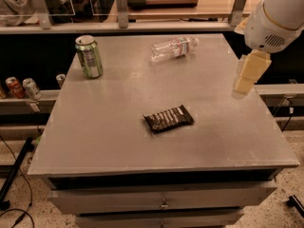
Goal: Pick green rice chip bag
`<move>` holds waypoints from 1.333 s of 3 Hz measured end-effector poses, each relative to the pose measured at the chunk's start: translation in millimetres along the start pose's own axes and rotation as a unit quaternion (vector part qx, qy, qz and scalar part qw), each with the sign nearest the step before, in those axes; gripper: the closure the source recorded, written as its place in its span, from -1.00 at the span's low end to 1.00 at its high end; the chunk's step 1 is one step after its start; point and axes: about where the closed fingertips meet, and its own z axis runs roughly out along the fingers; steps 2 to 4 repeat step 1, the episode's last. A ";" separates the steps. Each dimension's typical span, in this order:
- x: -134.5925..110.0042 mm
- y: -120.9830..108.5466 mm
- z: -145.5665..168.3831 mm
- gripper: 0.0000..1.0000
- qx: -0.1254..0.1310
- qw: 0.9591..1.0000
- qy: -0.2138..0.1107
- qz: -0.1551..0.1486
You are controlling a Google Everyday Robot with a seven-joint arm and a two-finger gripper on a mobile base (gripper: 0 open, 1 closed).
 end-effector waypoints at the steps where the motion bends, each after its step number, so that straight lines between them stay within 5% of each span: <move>1: 0.0 0.0 0.0 -1.00 0.000 1.000 0.000 0.000; 4: 0.0 0.0 0.0 -1.00 0.000 1.000 0.000 0.000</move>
Offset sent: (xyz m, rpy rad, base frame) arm 0.0000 0.0000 0.0000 0.0000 0.0000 0.0000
